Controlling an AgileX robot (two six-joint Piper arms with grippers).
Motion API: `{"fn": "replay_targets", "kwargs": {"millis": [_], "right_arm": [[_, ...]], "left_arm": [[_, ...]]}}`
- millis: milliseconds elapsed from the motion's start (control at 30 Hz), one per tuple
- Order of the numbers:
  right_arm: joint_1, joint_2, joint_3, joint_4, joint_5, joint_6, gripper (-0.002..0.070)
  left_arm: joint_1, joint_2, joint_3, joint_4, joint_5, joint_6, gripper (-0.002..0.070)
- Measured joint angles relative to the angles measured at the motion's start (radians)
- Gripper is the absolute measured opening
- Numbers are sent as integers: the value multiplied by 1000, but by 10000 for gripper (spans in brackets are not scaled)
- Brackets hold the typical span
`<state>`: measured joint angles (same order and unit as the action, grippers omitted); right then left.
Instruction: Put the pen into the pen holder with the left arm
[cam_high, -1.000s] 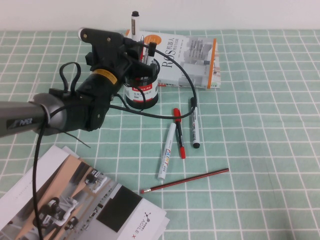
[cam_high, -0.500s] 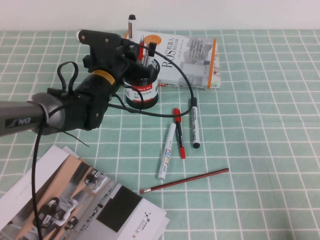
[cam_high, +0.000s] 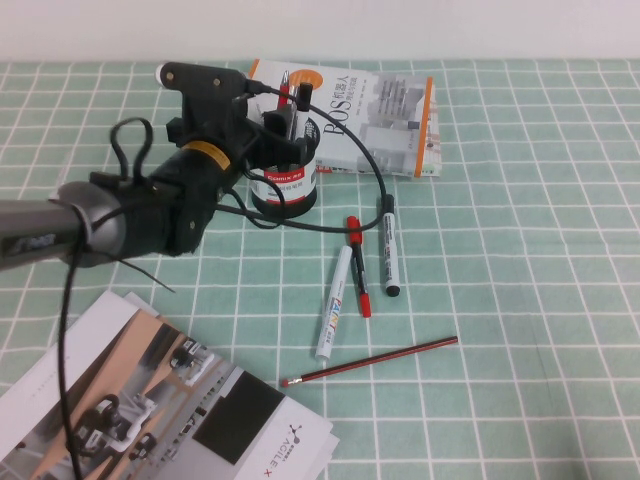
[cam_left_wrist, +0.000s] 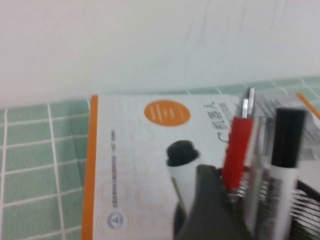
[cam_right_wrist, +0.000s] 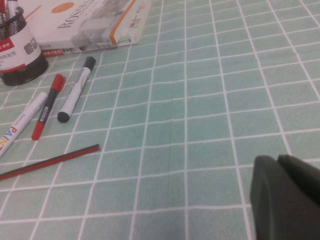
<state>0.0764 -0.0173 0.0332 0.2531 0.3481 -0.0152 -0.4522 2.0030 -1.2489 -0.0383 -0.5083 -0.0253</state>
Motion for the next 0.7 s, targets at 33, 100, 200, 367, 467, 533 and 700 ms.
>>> {"fn": "replay_targets", "kwargs": {"millis": [33,100,200,367,467,533,700], "right_arm": [[0,0,0,0,0,0,-20],[0,0,0,0,0,0,-20],[0,0,0,0,0,0,-20],[0,0,0,0,0,0,-20],[0,0,0,0,0,0,-20],[0,0,0,0,0,0,-20],[0,0,0,0,0,0,-20]], "left_arm": [[-2,-15,0,0,29,2,391],[-11,-74,16,0,95,14,318],[-25,-205,67,0,146,56,137],[-32,-433,201,0,158,81,16],[-32,-570,295,0,187,81,4],[-32,-664,368,0,208,81,2],[-32,-870,560,0,260,46,0]]}}
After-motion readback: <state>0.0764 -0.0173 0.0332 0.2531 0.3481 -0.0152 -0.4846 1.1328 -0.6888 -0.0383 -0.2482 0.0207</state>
